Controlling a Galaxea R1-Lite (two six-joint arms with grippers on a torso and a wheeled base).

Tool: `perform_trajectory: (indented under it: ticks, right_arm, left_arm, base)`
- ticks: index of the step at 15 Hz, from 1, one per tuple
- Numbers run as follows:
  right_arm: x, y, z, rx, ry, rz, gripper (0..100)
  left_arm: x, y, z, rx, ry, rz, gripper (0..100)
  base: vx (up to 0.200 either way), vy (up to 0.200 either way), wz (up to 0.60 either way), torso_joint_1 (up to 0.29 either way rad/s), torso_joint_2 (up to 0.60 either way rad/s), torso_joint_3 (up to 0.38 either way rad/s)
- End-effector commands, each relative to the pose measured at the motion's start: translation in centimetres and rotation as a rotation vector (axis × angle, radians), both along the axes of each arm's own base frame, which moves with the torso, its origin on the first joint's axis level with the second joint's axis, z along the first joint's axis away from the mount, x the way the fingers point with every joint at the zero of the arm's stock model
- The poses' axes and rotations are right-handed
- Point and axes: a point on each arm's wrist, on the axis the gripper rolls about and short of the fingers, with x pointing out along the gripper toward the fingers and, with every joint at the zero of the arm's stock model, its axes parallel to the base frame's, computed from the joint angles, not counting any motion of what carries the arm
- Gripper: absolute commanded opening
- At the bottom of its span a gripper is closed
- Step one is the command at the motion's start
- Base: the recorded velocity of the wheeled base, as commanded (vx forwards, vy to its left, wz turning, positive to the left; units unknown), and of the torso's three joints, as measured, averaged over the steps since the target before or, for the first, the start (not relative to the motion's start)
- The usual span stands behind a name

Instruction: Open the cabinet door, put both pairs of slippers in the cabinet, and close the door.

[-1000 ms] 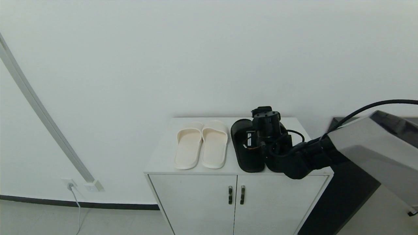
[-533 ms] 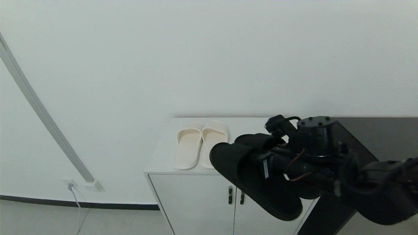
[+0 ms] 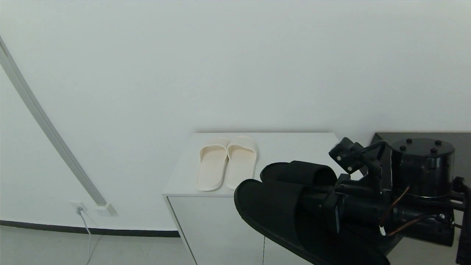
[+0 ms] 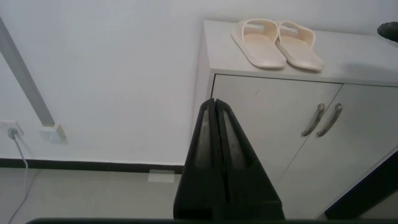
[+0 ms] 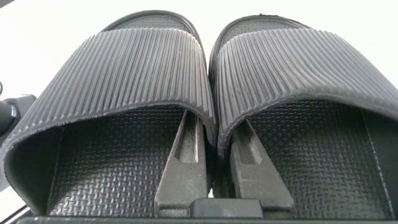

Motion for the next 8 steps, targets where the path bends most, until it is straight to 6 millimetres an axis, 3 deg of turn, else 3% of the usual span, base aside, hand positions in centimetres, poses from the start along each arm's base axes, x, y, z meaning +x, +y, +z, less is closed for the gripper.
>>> perform_trajectory:
  ticks: [1,8]
  right_arm:
    - [-0.4,-0.1,0.1,0.001,-0.009,0.009,0]
    - [-0.4,-0.2,-0.9,-0.024,0.017,0.014,0]
  left_arm:
    - [0.0,0.0,0.0,0.001,0.000,0.000,0]
    - [0.0,0.0,0.0,-0.002,0.000,0.002,0]
  base:
    - [0.000,0.000,0.00,0.000,0.00,0.000]
    - [-0.200,0.000,0.00,0.002,0.00,0.004]
